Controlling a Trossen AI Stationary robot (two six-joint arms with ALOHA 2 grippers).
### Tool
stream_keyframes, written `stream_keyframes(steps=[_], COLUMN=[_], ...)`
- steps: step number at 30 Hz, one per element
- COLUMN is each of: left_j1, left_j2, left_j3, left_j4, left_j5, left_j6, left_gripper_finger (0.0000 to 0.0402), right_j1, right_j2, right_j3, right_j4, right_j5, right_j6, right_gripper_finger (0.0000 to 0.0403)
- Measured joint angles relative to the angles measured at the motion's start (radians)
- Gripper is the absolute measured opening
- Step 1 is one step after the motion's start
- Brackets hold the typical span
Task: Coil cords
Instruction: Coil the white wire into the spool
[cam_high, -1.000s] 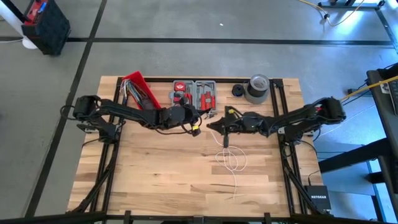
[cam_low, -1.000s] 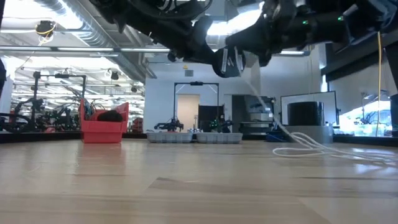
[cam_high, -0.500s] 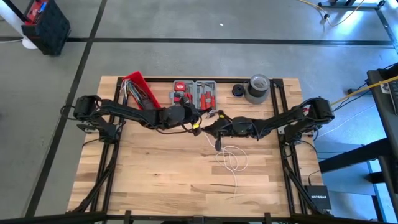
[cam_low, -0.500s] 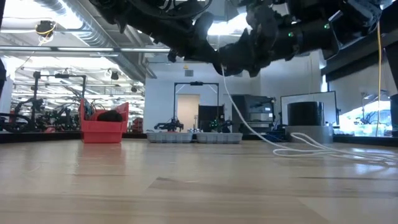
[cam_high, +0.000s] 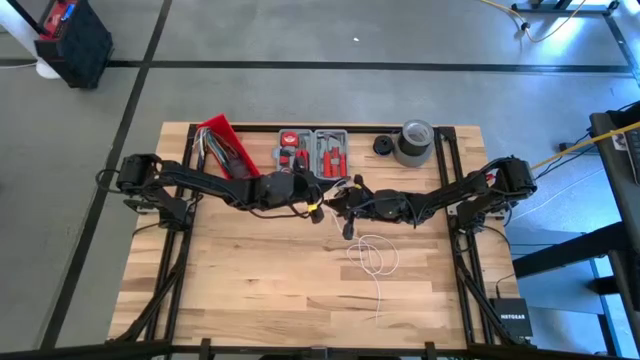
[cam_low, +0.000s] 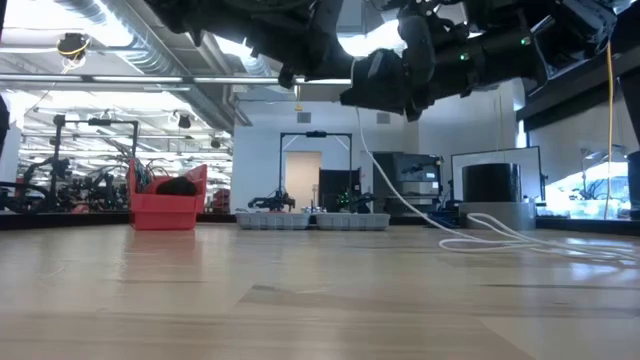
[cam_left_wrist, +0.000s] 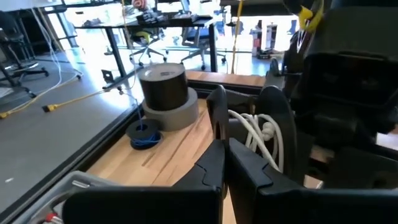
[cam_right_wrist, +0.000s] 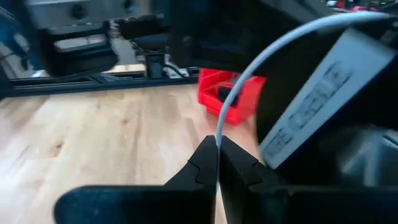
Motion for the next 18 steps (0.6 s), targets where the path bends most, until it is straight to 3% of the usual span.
stream_keyframes(steps=[11,18], left_j1=[-0.026,-0.071], left_j2=[-0.062,-0.110], left_j3=[-0.001,-0.002], left_j4=[-0.074,-0.091], left_j5=[-0.058,-0.100], left_j6=[0.041,0.091], left_gripper_finger=[0.0000,0.0000], right_j1=[-0.002,-0.003], right_j2=[0.000,0.000], right_j3=[0.001,0.001], right_j4=[-0.103,-0.189], right_j5=[0.020,0.114], right_j6=[-0.022,-0.084], right_gripper_finger=[0.0007,0.0007])
